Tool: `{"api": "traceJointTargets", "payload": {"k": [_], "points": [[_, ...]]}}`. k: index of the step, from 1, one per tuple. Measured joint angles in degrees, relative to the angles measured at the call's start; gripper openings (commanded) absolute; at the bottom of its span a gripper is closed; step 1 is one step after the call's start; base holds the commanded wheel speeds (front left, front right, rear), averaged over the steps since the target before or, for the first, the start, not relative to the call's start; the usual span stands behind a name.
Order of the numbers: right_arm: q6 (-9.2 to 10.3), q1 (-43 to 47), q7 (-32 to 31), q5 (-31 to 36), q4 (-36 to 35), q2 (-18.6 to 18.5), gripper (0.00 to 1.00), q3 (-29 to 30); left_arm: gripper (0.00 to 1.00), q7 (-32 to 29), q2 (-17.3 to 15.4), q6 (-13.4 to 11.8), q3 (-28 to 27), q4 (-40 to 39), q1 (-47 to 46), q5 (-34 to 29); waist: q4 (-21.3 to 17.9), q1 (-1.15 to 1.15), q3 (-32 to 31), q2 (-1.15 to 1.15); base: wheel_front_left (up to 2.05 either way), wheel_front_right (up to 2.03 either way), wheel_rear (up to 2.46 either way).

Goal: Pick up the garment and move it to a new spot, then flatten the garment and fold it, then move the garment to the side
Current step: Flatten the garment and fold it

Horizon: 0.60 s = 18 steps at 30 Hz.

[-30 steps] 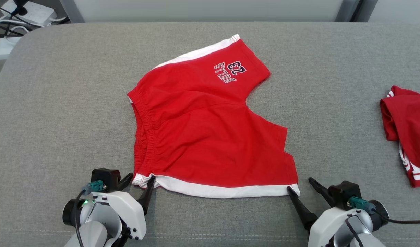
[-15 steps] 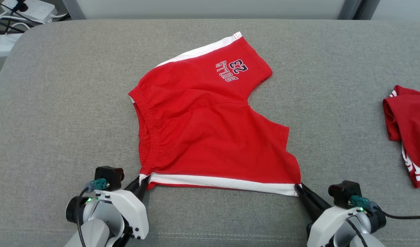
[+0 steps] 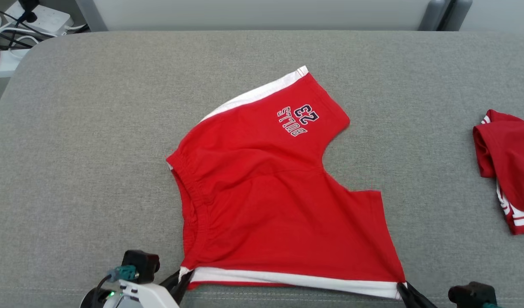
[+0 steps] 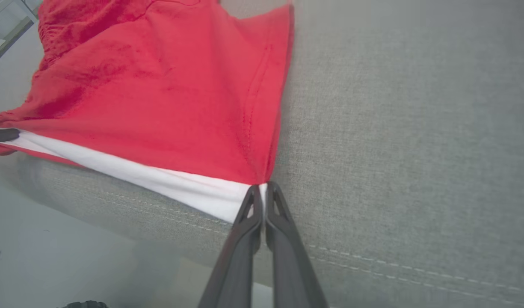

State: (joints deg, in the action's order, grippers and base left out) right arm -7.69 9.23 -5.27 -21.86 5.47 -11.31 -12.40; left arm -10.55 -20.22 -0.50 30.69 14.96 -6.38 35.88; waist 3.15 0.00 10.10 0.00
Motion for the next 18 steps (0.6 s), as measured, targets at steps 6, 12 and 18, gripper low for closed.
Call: {"api": "traceJointTargets", "payload": {"k": [6,12,18], "points": [[-0.01,8.1,-5.9,3.4,-12.5,2.4,0.00,4.9,0.00,-3.4,-3.1,-4.0,-1.1,-10.4,6.6,1.7,-1.7,0.00,0.7,0.00,0.00,0.00,0.00],[-0.01,5.5,-8.9,4.7,-17.9,1.7,0.00,8.6,0.00,-4.1,-3.8,-5.4,-2.4,-18.5,7.2,2.8,-1.4,0.00,1.9,0.00,0.00,0.00,0.00],[-0.01,-12.5,-10.7,4.1,-14.2,-4.9,0.00,7.1,0.00,-4.0,-1.6,-5.3,-3.3,-20.6,2.6,3.8,0.7,0.00,3.3,0.00,0.00,0.00,0.00]]}}
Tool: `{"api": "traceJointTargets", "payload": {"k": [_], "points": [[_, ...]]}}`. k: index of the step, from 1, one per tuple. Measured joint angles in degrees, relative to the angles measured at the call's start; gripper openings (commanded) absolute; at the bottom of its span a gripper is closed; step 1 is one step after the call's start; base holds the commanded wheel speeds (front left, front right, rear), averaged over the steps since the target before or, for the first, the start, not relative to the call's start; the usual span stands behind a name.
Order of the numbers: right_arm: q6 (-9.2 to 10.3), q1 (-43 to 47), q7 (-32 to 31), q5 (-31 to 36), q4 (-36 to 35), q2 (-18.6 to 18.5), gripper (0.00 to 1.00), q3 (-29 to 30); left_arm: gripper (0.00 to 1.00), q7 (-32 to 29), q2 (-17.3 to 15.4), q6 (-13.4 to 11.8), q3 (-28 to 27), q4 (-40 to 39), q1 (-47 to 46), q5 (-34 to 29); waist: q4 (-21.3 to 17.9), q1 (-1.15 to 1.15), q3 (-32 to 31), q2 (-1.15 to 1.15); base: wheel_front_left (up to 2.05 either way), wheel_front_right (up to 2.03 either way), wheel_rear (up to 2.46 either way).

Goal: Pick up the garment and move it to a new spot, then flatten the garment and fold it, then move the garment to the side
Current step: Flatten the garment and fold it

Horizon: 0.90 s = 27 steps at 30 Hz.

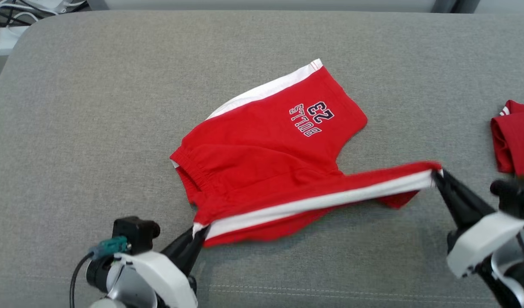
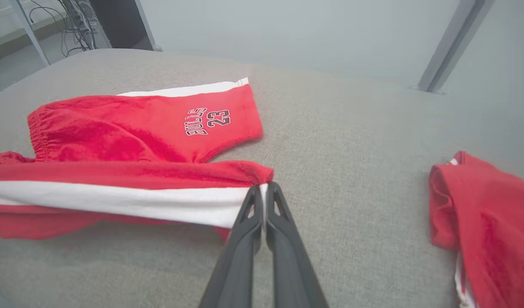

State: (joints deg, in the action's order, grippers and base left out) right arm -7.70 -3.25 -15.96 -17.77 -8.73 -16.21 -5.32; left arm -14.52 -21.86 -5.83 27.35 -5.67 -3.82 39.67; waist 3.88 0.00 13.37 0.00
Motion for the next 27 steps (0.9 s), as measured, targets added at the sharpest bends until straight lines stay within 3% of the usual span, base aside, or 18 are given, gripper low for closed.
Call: {"api": "traceJointTargets", "payload": {"k": [6,12,20,27], "points": [[0.02,-19.9,-1.4,-2.6,11.1,-5.7,0.00,-5.9,0.00,2.8,4.8,1.1,-0.4,2.9,-8.5,1.1,3.6,0.00,2.2,0.00,0.00,0.00,0.00],[0.02,-36.7,-1.7,-5.2,24.8,-8.4,0.00,-13.1,0.00,5.3,10.8,4.2,-0.3,11.7,-17.6,3.0,8.2,0.00,4.9,0.00,0.00,0.00,0.00],[0.02,-50.8,-1.1,-8.8,40.1,-10.4,0.00,-22.1,0.00,6.8,17.0,8.9,0.6,25.9,-28.6,5.7,13.4,0.00,9.3,0.00,0.00,0.00,0.00],[0.02,-58.1,1.7,-12.6,47.8,-12.7,0.00,-28.9,0.00,9.4,19.8,10.5,1.6,34.7,-35.5,8.2,16.3,0.00,12.9,0.00,0.00,0.00,0.00]]}}
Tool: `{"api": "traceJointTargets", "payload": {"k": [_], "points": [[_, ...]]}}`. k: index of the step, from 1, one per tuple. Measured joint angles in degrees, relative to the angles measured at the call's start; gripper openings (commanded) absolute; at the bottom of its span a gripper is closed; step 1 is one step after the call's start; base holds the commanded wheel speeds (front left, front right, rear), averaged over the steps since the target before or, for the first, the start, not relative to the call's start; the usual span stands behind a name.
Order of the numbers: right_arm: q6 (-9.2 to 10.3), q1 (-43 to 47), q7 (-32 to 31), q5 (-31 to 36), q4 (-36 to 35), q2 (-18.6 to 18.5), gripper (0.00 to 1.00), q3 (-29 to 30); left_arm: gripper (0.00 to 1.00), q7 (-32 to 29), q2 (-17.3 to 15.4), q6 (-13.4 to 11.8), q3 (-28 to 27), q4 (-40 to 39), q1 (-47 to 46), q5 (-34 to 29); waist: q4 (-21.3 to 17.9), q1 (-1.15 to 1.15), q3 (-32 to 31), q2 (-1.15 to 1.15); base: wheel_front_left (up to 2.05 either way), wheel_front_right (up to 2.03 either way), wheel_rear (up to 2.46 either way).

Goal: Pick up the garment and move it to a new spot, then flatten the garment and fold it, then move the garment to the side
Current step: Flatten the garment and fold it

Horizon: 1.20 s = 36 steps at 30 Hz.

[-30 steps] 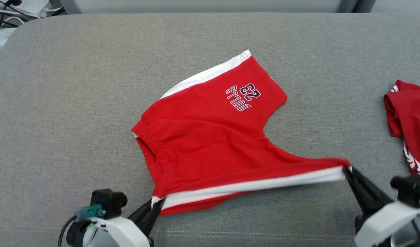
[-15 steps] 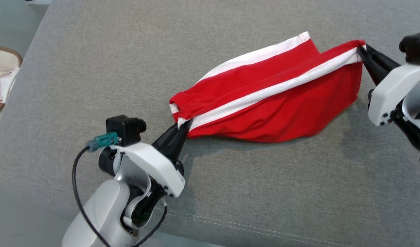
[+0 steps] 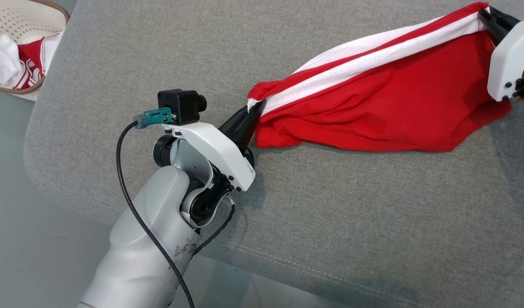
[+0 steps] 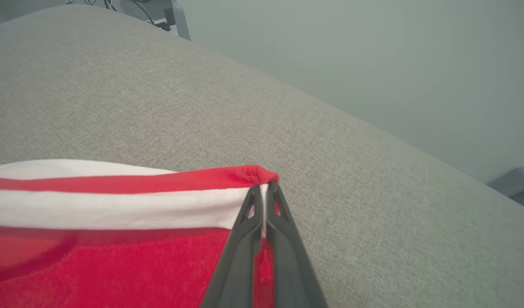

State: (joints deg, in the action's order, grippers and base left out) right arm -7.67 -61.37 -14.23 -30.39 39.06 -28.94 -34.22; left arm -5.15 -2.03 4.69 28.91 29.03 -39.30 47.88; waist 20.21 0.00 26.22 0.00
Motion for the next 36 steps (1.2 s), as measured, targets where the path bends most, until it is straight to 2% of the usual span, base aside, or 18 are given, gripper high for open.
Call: {"api": "traceJointTargets", "payload": {"k": [1,2,3,4,5,11,14,18,23,28,29,36], "points": [[0.00,-0.8,0.7,-0.7,0.9,0.0,0.00,-0.7,0.28,0.6,0.2,0.4,0.2,0.9,-0.6,0.7,0.3,0.00,0.4,0.00,0.00,0.00,0.00],[0.00,-1.4,1.5,-1.6,1.7,0.0,0.29,-1.4,1.00,1.3,0.4,0.4,0.4,1.6,-1.1,1.0,0.5,0.00,0.7,0.00,0.00,0.00,0.00],[0.00,-1.9,2.7,-2.2,2.4,0.2,0.85,-1.8,1.00,2.0,0.6,0.5,0.7,2.2,-1.5,1.2,0.7,0.00,0.9,0.00,0.00,0.00,0.00],[0.00,-1.9,2.7,-2.2,2.4,0.2,0.85,-1.8,1.00,2.0,0.6,0.5,0.7,2.2,-1.5,1.2,0.7,0.00,0.9,0.00,0.00,0.00,0.00],[0.00,-2.8,5.0,-3.5,3.7,0.4,1.00,-2.2,1.00,3.4,0.7,1.0,1.5,3.4,-2.1,1.2,0.8,0.00,1.1,0.00,0.00,0.00,0.00],[0.00,-3.9,11.9,-6.5,6.7,1.3,1.00,-1.8,1.00,9.3,0.8,0.6,1.7,4.4,-2.3,0.3,0.6,0.00,1.0,0.00,0.00,0.00,0.00],[0.00,-3.8,16.0,-6.7,8.4,1.5,1.00,-1.8,1.00,12.7,0.6,-1.5,2.0,4.2,-2.2,-2.4,0.5,0.00,0.5,0.00,0.00,0.00,0.00],[0.01,-3.0,22.5,-6.5,9.4,1.6,1.00,-1.2,1.00,16.4,-0.8,-5.7,2.4,1.4,-0.5,-6.1,-0.1,0.00,-0.4,0.00,0.00,0.00,0.00],[0.01,3.4,27.1,-5.2,9.1,3.2,1.00,0.6,1.00,17.8,-3.8,-10.2,2.2,-3.3,5.1,-8.7,-1.8,0.00,-1.8,0.00,0.00,0.00,0.00],[0.01,10.8,28.4,-3.3,4.5,5.2,1.00,4.4,1.00,17.8,-6.4,-13.1,2.4,-8.6,10.0,-9.9,-4.1,0.00,-3.3,0.00,0.00,0.00,0.00],[0.01,14.4,28.5,-1.6,1.4,6.1,1.00,6.5,1.00,17.7,-7.5,-14.4,2.4,-10.3,12.0,-10.2,-5.2,0.00,-4.0,0.00,0.00,0.00,0.00],[0.01,31.6,28.6,5.3,-12.4,11.4,1.00,19.6,1.00,16.9,-11.0,-17.8,1.7,-14.9,18.9,-10.5,-8.3,0.00,-7.6,0.00,0.00,0.00,0.00]]}}
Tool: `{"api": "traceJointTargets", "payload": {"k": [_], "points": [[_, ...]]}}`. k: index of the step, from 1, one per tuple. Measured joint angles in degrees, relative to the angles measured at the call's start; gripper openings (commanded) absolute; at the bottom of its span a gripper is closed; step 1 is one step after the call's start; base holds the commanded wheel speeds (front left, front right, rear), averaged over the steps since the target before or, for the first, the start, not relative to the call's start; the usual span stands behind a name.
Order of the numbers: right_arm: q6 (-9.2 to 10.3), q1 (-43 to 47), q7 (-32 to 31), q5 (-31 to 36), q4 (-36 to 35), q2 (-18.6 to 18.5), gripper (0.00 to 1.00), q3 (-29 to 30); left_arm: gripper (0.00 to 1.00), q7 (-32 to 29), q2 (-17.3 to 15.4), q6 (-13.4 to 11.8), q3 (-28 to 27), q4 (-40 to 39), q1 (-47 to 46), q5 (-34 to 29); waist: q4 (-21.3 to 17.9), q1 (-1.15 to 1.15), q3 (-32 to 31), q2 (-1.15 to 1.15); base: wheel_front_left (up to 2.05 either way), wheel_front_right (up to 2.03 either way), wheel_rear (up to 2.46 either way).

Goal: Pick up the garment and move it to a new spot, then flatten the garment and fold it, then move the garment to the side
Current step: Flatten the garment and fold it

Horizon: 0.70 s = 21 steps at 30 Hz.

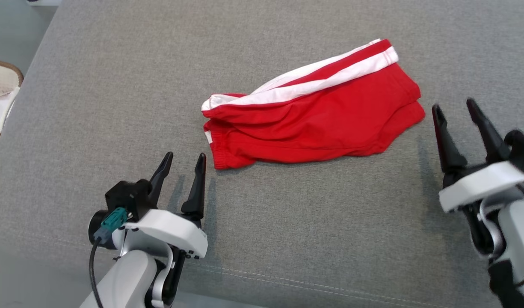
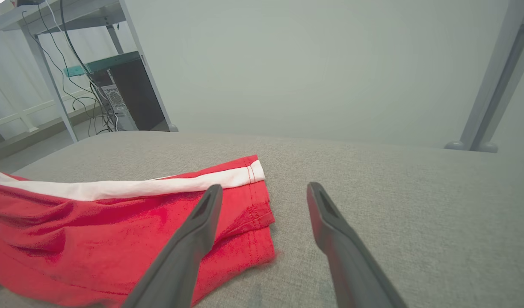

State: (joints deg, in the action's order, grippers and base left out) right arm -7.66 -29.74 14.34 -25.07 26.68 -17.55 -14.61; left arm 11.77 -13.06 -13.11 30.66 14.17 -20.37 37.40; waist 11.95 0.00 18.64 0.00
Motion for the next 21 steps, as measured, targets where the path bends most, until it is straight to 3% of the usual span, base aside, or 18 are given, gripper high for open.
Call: {"api": "traceJointTargets", "payload": {"k": [8,16,21], "points": [[0.00,13.7,-0.3,4.6,-8.9,6.4,1.00,5.5,1.00,-1.8,-3.6,-3.6,-1.8,-5.4,6.4,0.5,-4.2,0.00,-3.3,0.00,0.00,0.00,0.00],[0.00,15.0,-3.3,6.0,-13.0,7.6,1.00,7.0,1.00,-4.7,-4.4,-4.4,-2.0,-7.6,7.3,1.4,-6.5,0.00,-3.9,0.00,0.00,0.00,0.00],[0.00,12.2,-5.0,5.6,-12.1,7.6,1.00,5.8,1.00,-6.3,-3.9,-4.2,-2.1,-6.0,5.9,2.5,-7.0,0.00,-2.8,0.00,0.00,0.00,0.00]]}}
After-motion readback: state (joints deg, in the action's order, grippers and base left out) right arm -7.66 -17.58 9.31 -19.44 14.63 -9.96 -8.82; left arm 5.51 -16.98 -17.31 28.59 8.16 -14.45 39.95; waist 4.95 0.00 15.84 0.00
